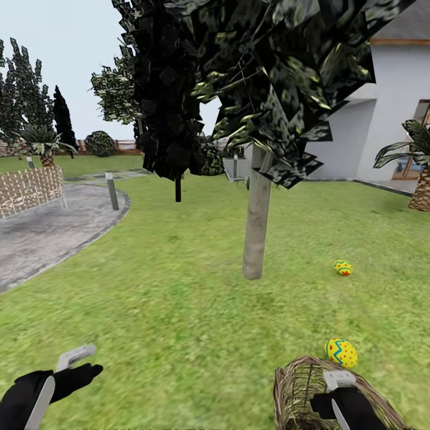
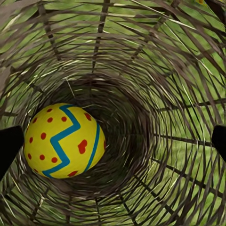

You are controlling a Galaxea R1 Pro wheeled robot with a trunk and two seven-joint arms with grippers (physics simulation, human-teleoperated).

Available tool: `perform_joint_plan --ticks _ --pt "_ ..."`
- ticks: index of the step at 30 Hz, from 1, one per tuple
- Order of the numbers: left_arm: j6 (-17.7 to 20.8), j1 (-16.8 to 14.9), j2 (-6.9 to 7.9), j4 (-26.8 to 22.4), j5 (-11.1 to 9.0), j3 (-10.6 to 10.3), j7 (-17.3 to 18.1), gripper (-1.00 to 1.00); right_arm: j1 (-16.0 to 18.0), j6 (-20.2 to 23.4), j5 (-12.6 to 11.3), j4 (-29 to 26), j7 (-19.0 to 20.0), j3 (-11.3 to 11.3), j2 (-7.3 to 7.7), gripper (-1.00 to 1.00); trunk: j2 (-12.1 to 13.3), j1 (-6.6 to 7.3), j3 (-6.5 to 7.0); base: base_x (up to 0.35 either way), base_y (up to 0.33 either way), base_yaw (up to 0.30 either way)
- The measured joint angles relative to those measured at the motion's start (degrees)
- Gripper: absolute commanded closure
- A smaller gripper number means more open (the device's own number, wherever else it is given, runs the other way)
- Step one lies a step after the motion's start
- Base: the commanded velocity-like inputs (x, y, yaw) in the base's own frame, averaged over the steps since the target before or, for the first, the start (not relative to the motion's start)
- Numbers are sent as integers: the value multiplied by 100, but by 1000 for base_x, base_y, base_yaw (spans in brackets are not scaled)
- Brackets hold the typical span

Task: Take the three Easter eggs out of the wicker basket on the lawn in the garden, then place them on the lawn next to a single tree (choose any tree) so that all three eggs are next to the same tree and none are left in the basket.

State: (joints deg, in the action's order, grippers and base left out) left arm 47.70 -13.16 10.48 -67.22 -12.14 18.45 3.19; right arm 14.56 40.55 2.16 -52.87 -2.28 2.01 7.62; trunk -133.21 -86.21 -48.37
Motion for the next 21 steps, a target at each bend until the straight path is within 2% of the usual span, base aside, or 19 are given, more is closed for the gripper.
perform_joint_plan --ticks 10,21 --pt "-62 -25 -9 -435 -10 15 -9 -100 0 3 3 11 -4 -12 2 -100 -401 -220 -180 0 0 0" --pt "-56 -25 -39 -314 0 -17 -2 -100 0 3 8 21 -9 -24 -6 -100 -842 -461 -377 0 0 0"
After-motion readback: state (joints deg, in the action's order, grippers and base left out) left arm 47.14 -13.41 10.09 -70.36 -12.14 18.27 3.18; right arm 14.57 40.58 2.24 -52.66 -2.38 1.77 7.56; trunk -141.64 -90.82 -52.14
